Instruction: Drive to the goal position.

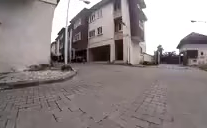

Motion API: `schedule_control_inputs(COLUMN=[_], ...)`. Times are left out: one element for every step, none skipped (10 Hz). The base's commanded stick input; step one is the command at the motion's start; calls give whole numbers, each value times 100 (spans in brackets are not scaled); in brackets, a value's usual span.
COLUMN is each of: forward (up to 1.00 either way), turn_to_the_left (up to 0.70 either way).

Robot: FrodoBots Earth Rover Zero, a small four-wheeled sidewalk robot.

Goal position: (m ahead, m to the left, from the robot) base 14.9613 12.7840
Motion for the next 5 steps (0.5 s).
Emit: schedule_control_inputs(forward=[70, 70, 70, 70, 70], turn_to_the_left=[0, 0, 0, 0, 0])
